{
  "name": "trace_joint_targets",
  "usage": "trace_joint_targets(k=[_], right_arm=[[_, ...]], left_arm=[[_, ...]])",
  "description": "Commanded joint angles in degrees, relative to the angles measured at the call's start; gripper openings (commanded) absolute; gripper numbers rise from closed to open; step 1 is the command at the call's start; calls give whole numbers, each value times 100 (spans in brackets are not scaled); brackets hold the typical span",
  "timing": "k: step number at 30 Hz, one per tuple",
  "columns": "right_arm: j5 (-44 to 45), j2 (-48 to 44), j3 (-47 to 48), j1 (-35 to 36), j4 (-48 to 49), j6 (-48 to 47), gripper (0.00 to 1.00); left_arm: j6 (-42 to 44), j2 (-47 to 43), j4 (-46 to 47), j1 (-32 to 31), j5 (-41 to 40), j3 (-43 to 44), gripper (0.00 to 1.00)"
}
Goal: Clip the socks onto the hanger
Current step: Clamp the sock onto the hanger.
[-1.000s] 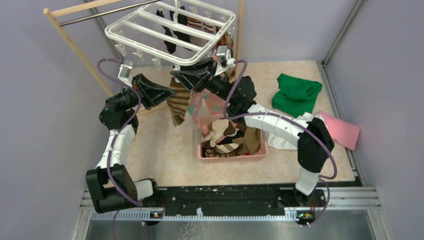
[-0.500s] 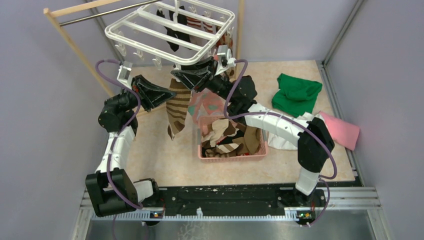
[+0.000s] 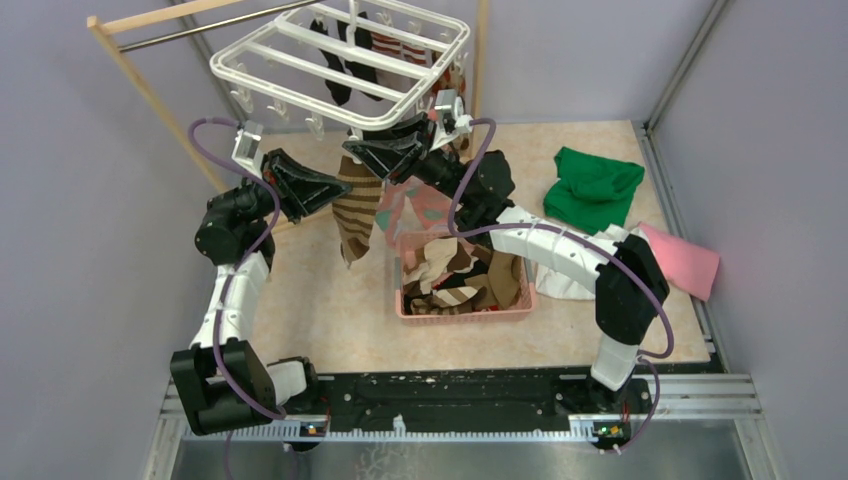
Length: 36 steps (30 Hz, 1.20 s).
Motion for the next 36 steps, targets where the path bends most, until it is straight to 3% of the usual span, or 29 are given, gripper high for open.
trace_joint_targets(k=[1, 23, 36], right_arm=[[-184, -49, 299, -41, 136, 116, 0], [-275, -112, 341, -49, 105, 283, 0], [-284, -111, 357, -49, 61, 310, 0]], left_arm=[[40, -94, 1862, -23, -120, 256, 0], [572, 205, 1845, -22, -378, 129, 0], [1426, 54, 853, -13, -704, -40, 0]])
